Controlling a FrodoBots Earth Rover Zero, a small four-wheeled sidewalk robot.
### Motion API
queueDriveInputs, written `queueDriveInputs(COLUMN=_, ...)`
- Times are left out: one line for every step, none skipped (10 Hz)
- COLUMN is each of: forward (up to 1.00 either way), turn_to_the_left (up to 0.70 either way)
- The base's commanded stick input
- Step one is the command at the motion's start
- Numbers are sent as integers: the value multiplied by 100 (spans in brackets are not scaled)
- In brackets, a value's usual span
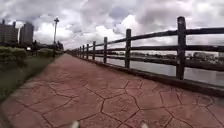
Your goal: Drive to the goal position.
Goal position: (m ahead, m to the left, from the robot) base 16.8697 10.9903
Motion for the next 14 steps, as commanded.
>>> queueDriveInputs(forward=70, turn_to_the_left=0)
queueDriveInputs(forward=70, turn_to_the_left=0)
queueDriveInputs(forward=70, turn_to_the_left=0)
queueDriveInputs(forward=70, turn_to_the_left=0)
queueDriveInputs(forward=70, turn_to_the_left=0)
queueDriveInputs(forward=70, turn_to_the_left=0)
queueDriveInputs(forward=70, turn_to_the_left=0)
queueDriveInputs(forward=70, turn_to_the_left=24)
queueDriveInputs(forward=70, turn_to_the_left=35)
queueDriveInputs(forward=70, turn_to_the_left=35)
queueDriveInputs(forward=70, turn_to_the_left=35)
queueDriveInputs(forward=70, turn_to_the_left=35)
queueDriveInputs(forward=70, turn_to_the_left=35)
queueDriveInputs(forward=70, turn_to_the_left=35)
